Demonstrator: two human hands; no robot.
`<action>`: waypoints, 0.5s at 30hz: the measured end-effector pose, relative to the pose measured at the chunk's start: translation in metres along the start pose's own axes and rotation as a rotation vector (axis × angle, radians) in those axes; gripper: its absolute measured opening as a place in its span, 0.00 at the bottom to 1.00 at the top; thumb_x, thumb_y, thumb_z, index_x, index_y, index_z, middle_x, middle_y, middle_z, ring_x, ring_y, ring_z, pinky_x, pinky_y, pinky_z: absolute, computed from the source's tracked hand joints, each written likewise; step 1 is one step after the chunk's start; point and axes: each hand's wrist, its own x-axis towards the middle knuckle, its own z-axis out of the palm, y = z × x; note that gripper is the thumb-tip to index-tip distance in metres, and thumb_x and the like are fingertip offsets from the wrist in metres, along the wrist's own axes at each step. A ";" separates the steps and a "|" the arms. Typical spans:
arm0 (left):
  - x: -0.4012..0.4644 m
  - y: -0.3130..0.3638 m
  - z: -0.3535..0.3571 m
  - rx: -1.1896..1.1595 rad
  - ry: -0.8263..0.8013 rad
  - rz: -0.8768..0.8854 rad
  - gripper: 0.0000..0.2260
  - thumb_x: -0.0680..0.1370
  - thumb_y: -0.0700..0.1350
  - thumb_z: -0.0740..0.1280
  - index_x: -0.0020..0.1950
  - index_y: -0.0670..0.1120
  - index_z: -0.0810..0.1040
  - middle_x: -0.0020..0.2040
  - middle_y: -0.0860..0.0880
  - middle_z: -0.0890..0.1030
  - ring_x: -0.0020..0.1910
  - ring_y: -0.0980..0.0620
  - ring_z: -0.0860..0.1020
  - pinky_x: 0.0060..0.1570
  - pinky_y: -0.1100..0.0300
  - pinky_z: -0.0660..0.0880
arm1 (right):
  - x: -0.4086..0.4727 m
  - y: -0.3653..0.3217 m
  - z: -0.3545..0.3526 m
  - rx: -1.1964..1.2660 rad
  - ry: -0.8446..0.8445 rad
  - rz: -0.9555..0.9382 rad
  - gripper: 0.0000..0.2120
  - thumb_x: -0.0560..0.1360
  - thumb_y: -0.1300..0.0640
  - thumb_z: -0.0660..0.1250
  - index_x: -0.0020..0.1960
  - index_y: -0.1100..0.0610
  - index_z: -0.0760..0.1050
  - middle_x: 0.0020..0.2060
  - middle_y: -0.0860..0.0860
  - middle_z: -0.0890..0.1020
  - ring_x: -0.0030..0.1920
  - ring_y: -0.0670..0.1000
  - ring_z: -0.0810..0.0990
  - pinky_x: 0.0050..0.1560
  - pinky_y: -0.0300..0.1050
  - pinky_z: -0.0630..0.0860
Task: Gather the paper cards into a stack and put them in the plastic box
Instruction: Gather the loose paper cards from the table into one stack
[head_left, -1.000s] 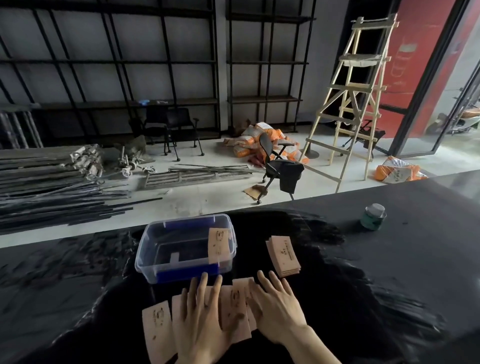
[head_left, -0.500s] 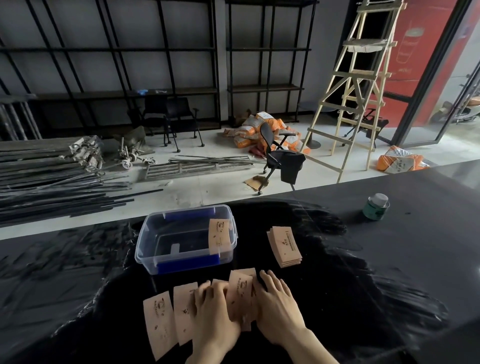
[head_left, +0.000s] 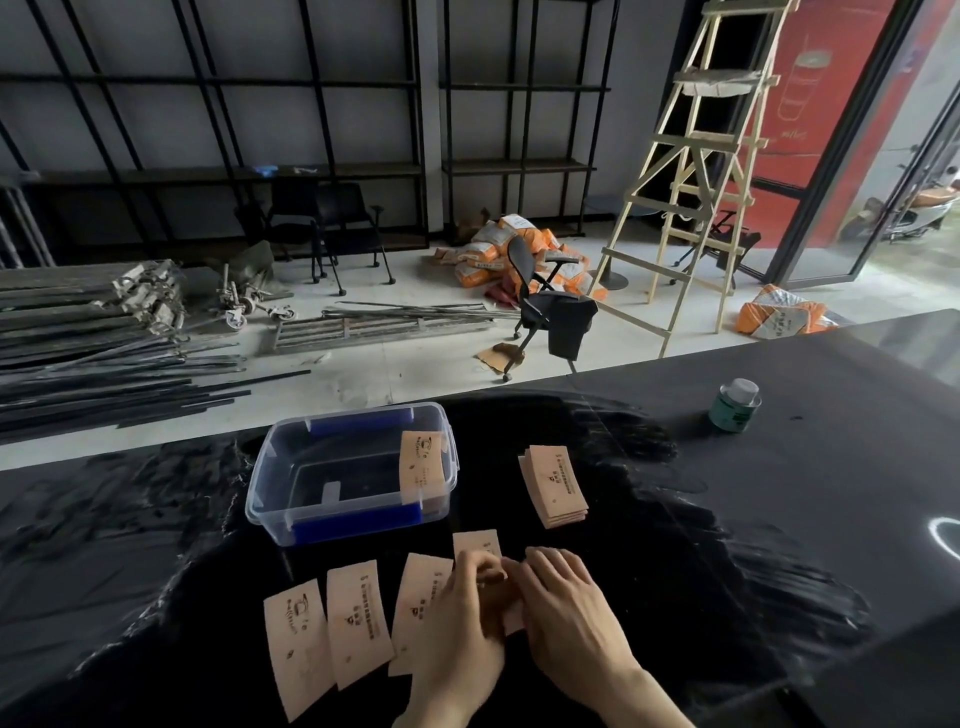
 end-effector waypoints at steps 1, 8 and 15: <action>0.000 -0.004 0.000 0.011 0.023 -0.013 0.22 0.75 0.43 0.73 0.59 0.62 0.67 0.54 0.60 0.81 0.53 0.64 0.80 0.51 0.74 0.74 | -0.005 0.004 0.002 -0.009 0.012 0.011 0.25 0.71 0.51 0.63 0.67 0.54 0.75 0.54 0.49 0.81 0.58 0.53 0.81 0.65 0.46 0.71; 0.018 -0.005 -0.001 0.226 0.096 -0.188 0.22 0.75 0.58 0.69 0.67 0.55 0.68 0.64 0.54 0.75 0.62 0.54 0.72 0.63 0.58 0.71 | -0.016 0.017 0.002 -0.020 0.113 0.081 0.18 0.69 0.53 0.62 0.57 0.53 0.77 0.51 0.48 0.79 0.56 0.53 0.79 0.70 0.50 0.64; 0.036 -0.002 -0.001 0.297 0.032 -0.336 0.42 0.68 0.54 0.78 0.75 0.53 0.59 0.67 0.47 0.74 0.67 0.46 0.72 0.70 0.47 0.71 | -0.016 0.016 0.009 -0.032 0.136 0.068 0.16 0.74 0.50 0.62 0.59 0.53 0.78 0.56 0.48 0.83 0.65 0.53 0.79 0.73 0.53 0.62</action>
